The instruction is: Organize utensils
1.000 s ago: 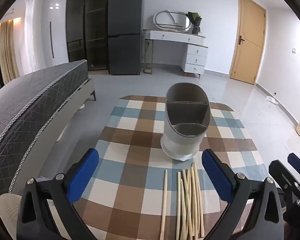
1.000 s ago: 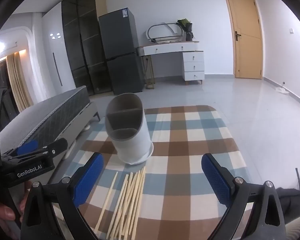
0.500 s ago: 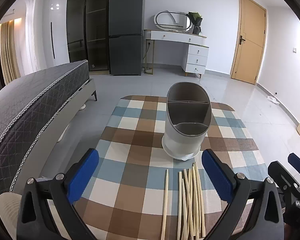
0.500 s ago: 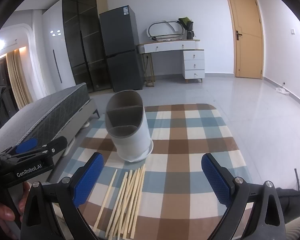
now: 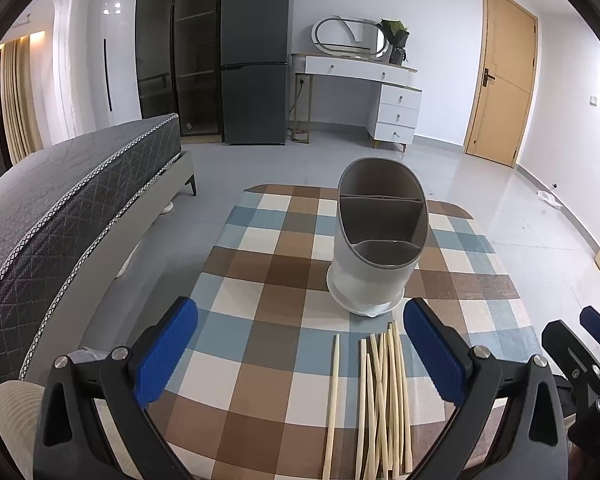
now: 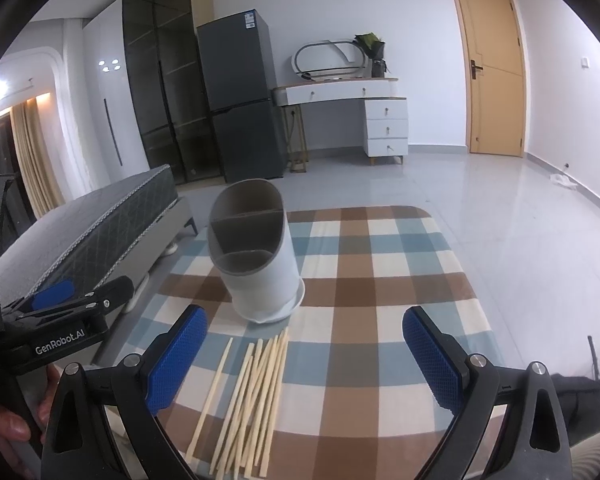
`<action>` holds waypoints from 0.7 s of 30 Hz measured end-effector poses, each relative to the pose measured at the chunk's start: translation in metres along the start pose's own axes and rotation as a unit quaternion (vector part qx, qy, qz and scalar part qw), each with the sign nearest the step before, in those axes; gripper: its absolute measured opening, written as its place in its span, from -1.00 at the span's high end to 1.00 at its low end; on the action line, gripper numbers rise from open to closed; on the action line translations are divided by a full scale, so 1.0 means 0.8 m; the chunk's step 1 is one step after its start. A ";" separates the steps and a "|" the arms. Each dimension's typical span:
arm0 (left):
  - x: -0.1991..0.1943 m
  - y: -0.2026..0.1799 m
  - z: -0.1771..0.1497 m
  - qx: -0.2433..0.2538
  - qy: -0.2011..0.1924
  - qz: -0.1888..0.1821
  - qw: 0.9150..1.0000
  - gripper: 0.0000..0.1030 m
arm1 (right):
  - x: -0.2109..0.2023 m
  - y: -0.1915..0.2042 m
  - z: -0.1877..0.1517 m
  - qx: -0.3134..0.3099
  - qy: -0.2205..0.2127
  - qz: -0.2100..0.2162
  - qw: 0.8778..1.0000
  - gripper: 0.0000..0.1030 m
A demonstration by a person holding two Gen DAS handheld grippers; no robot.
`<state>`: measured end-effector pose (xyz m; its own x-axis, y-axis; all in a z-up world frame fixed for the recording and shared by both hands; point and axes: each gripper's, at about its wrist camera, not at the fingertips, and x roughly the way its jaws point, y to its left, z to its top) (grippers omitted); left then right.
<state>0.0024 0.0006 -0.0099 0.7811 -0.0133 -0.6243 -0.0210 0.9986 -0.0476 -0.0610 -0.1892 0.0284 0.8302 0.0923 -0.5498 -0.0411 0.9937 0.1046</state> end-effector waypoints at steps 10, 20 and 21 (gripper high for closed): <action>-0.004 0.002 0.002 -0.002 0.000 -0.001 1.000 -0.95 | -0.001 -0.002 0.001 0.001 -0.002 -0.006 1.000 -0.92; -0.003 0.002 0.002 -0.001 0.003 -0.004 1.000 -0.95 | -0.002 -0.003 0.001 0.001 -0.005 -0.016 1.000 -0.92; -0.003 0.002 0.002 -0.001 0.002 -0.004 1.000 -0.95 | -0.002 -0.004 0.001 0.002 -0.005 -0.016 1.000 -0.92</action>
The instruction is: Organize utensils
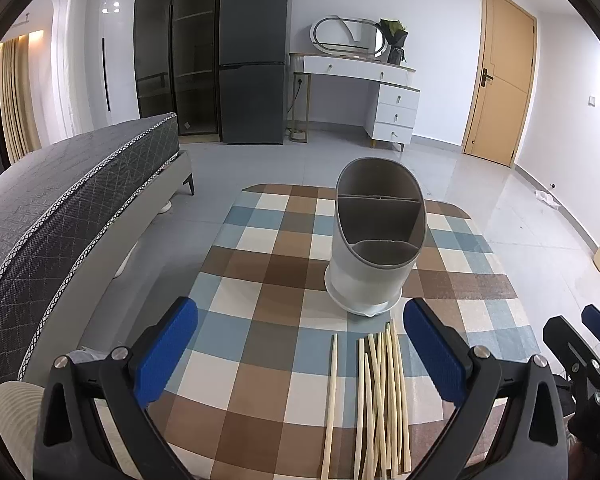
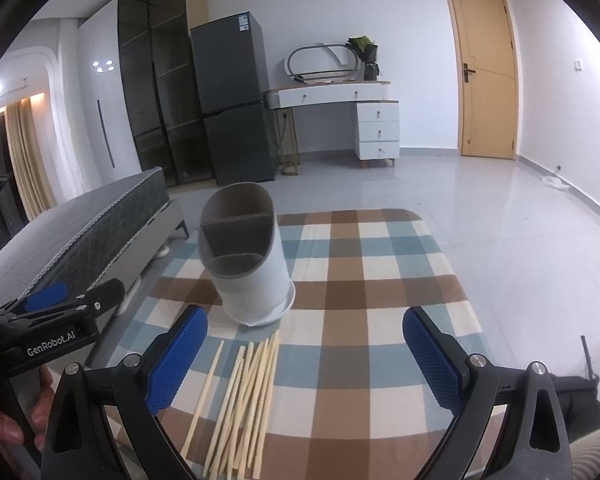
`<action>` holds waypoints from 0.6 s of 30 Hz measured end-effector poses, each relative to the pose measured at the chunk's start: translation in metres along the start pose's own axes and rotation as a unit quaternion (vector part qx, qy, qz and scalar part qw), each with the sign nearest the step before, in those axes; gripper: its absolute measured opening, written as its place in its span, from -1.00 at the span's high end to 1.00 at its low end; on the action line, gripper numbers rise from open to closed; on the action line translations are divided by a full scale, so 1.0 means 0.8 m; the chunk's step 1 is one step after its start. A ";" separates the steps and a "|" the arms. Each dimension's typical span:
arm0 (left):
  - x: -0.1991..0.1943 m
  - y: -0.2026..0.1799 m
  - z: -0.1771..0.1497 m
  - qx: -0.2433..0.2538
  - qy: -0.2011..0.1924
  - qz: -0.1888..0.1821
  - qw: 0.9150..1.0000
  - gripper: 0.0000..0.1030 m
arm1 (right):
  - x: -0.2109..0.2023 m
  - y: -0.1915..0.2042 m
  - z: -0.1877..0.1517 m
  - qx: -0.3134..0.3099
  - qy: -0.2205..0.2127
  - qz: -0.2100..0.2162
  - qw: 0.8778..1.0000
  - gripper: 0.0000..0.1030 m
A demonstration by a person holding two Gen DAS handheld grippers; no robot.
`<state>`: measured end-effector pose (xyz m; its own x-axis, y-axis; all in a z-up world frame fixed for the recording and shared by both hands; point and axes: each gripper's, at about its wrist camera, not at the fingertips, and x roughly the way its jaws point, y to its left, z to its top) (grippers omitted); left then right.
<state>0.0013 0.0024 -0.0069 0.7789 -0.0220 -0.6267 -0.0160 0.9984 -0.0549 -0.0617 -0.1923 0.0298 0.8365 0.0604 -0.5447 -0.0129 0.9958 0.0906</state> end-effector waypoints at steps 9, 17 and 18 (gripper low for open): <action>0.002 0.002 0.000 -0.002 0.006 -0.004 1.000 -0.95 | -0.001 -0.001 0.000 0.003 -0.001 0.000 1.000 -0.92; 0.010 0.000 -0.001 0.005 0.018 -0.007 1.000 -0.95 | 0.004 -0.002 0.004 0.013 0.006 -0.001 1.000 -0.92; 0.012 0.001 -0.001 0.004 0.021 -0.006 1.000 -0.95 | 0.005 -0.001 0.004 0.013 0.007 0.000 1.000 -0.92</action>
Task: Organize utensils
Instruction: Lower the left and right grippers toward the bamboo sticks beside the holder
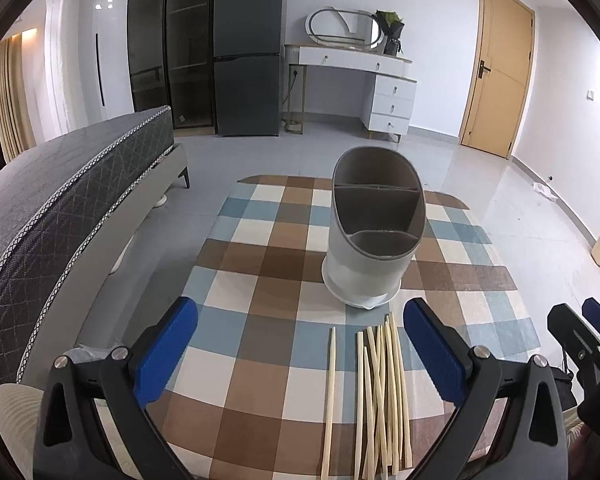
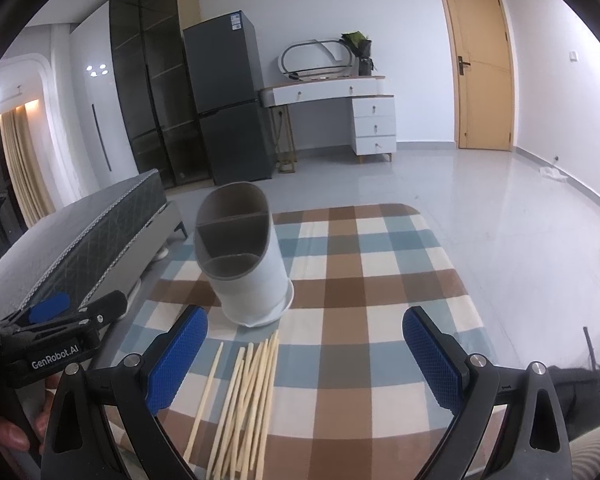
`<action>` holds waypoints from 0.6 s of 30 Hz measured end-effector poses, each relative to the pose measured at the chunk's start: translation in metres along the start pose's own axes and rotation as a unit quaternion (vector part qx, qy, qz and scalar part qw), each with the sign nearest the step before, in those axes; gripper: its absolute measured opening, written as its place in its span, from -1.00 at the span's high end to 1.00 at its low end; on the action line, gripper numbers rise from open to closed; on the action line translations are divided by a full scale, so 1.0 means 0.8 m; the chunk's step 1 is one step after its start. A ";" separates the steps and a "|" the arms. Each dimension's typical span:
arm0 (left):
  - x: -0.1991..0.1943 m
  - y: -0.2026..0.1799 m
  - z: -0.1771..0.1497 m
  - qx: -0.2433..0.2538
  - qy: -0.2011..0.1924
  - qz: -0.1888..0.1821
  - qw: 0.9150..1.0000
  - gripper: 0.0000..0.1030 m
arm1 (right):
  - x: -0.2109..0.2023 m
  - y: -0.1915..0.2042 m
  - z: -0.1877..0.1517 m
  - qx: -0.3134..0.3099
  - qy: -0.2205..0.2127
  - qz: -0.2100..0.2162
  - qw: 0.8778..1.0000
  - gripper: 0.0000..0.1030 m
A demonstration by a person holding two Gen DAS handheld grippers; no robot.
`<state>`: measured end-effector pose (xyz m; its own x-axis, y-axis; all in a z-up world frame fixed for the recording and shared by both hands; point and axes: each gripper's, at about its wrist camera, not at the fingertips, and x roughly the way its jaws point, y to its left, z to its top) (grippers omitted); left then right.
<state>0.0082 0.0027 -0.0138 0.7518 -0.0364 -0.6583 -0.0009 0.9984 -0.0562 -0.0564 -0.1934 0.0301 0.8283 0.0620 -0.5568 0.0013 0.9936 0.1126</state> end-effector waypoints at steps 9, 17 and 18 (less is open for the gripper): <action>0.062 0.009 -0.011 -0.004 0.098 -0.008 0.995 -0.95 | 0.032 -0.005 0.006 0.009 0.019 -0.012 1.000 -0.92; 0.150 -0.003 -0.039 0.013 0.227 -0.020 0.974 -0.84 | 0.081 -0.044 0.010 0.091 0.070 0.001 0.993 -0.92; 0.156 -0.004 -0.039 0.015 0.235 -0.019 0.972 -0.83 | 0.087 -0.048 0.010 0.097 0.077 -0.002 0.992 -0.92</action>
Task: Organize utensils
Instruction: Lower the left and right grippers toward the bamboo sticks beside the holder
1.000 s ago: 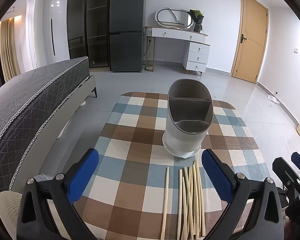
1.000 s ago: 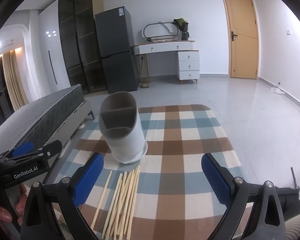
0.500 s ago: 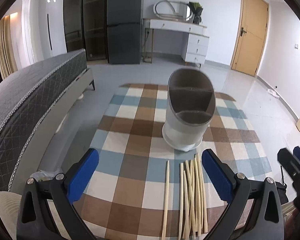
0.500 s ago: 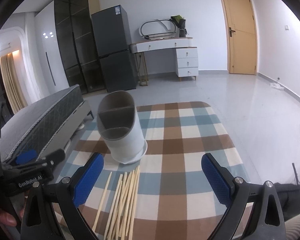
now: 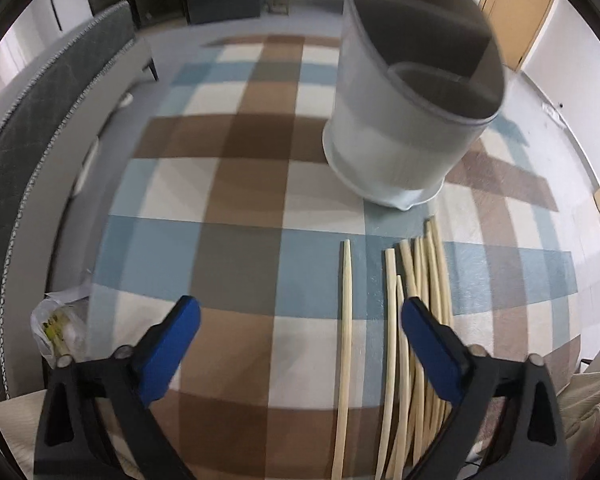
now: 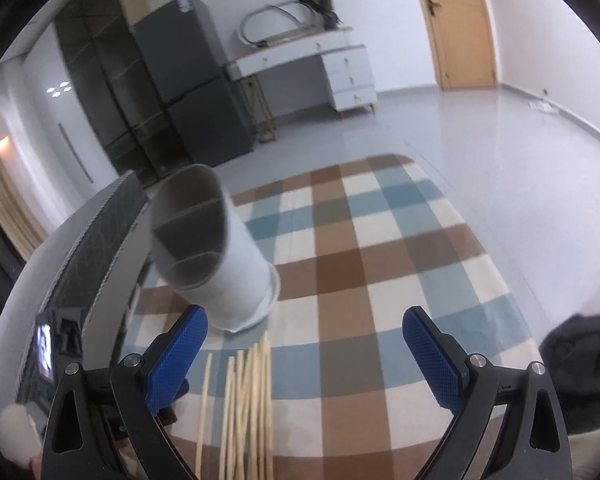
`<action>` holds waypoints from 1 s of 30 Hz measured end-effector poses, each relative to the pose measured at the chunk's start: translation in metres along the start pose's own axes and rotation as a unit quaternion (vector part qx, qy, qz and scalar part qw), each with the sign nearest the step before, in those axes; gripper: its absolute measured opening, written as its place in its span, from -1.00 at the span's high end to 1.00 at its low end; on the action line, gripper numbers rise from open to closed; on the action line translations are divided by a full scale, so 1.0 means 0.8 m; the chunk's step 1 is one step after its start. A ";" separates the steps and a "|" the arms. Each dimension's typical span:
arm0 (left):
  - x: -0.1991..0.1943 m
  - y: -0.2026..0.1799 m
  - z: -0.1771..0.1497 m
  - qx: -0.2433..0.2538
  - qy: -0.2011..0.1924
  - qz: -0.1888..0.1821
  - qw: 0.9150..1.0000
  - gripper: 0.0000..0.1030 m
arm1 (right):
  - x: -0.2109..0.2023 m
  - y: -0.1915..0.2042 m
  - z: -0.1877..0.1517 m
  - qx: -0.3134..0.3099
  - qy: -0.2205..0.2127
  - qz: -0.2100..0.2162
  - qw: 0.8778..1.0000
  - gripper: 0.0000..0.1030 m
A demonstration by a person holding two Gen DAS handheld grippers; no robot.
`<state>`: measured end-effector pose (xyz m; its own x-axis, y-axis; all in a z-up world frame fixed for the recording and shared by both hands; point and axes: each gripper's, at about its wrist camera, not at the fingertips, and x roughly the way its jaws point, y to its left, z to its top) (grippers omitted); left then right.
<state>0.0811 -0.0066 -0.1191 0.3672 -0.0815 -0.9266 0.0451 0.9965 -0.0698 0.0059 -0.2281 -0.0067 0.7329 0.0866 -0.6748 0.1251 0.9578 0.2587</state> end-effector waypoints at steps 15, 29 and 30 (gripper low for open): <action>0.030 -0.037 0.012 0.039 0.045 0.015 0.998 0.24 | 0.035 -0.024 0.003 0.044 0.054 0.004 0.998 -0.91; 0.001 -0.041 0.010 0.010 0.004 -0.020 1.000 0.98 | 0.054 -0.017 -0.012 0.020 0.087 -0.020 0.996 -0.91; -0.005 -0.042 0.010 0.009 0.002 -0.027 1.000 0.98 | 0.057 -0.016 -0.014 0.018 0.092 -0.021 0.995 -0.91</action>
<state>0.0853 -0.0403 -0.1105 0.3597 -0.1348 -0.9233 0.0822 0.9902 -0.1125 0.0299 -0.2334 -0.0483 0.5924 0.0993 -0.7995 0.1783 0.9516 0.2503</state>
